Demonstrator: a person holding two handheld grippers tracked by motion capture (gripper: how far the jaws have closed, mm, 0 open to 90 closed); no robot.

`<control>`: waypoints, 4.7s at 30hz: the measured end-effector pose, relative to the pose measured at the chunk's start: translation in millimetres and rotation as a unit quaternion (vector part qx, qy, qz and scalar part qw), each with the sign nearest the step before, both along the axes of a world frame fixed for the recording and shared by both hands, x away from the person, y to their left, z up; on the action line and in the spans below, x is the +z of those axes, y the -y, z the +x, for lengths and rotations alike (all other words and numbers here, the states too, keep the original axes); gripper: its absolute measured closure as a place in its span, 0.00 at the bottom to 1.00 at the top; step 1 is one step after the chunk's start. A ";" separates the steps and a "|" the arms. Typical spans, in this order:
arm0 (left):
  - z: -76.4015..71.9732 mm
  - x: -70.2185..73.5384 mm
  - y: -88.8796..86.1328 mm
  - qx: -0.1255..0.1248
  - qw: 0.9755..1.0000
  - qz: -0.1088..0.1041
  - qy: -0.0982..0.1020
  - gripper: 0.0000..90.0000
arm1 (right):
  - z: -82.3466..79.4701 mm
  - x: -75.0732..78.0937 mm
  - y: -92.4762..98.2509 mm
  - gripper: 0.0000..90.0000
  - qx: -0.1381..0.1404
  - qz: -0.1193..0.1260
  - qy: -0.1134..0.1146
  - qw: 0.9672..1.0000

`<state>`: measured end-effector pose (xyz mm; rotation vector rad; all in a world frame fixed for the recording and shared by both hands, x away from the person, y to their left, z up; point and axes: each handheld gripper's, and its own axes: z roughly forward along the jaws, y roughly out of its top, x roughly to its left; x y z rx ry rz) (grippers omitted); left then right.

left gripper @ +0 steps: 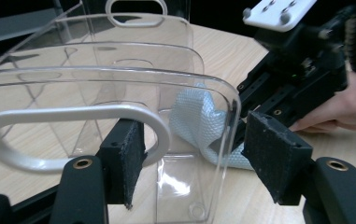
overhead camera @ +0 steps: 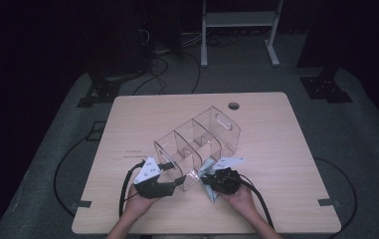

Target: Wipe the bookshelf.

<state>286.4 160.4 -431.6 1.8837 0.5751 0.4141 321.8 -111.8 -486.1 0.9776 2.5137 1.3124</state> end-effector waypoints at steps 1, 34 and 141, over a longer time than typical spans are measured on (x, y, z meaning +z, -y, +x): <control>-1.4 1.3 -2.8 0.002 1.000 0.000 0.002 0.41 | -0.3 0.4 0.0 0.92 0.000 0.000 0.000 1.000; 58.5 -0.8 -45.2 0.093 0.996 -0.003 -0.003 0.35 | -7.2 14.6 2.6 0.92 0.014 0.027 0.006 1.000; 67.5 -13.5 -38.9 0.117 0.992 -0.036 -0.007 0.51 | -29.8 25.0 -43.6 0.92 0.084 0.023 0.020 0.996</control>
